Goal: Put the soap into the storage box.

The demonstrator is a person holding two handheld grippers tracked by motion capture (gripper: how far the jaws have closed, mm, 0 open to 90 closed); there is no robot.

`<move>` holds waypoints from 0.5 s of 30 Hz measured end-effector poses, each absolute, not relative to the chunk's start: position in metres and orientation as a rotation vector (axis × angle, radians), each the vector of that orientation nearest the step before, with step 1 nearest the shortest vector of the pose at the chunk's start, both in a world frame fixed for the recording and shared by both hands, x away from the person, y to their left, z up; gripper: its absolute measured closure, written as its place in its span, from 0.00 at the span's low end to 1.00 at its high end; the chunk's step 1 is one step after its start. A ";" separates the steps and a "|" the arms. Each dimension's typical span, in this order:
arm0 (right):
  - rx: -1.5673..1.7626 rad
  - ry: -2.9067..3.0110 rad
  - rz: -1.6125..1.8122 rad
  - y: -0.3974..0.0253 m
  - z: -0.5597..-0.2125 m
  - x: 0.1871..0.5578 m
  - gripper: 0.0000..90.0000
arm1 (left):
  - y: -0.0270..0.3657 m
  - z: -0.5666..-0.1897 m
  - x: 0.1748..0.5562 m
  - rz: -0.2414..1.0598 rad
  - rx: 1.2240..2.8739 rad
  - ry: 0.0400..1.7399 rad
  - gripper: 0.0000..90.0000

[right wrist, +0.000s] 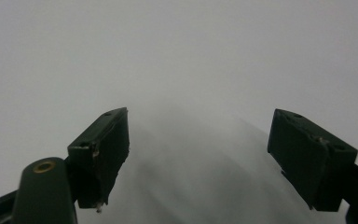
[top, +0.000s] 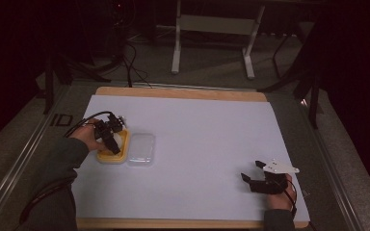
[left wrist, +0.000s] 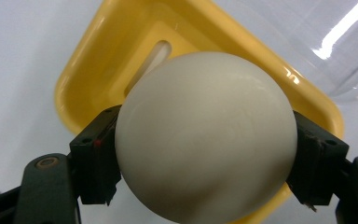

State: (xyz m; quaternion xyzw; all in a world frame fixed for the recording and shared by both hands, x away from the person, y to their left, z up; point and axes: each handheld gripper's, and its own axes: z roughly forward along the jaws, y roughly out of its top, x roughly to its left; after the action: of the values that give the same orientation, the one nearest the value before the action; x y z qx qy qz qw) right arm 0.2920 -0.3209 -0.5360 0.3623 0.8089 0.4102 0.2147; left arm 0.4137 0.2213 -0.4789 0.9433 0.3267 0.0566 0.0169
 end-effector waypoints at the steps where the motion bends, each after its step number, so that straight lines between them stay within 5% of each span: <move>1: 1.004 2.245 1.137 -0.321 -0.536 0.292 0.23 | 0.221 -0.482 0.415 0.172 2.939 1.011 0.27; 9: 1.004 2.243 1.136 -0.321 -0.536 0.292 0.23 | 0.226 -0.493 0.417 0.110 2.909 1.029 0.26; 15: 1.001 2.242 1.132 -0.320 -0.536 0.291 0.23 | 0.227 -0.493 0.417 0.119 2.868 1.043 0.17</move>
State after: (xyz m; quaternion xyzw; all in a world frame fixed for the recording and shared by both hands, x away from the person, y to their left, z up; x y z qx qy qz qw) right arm 0.2912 -0.3202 -0.5360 0.3615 0.8095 0.4087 0.2169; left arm 0.4168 0.2274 -0.4934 0.9382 0.3411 0.0390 0.0437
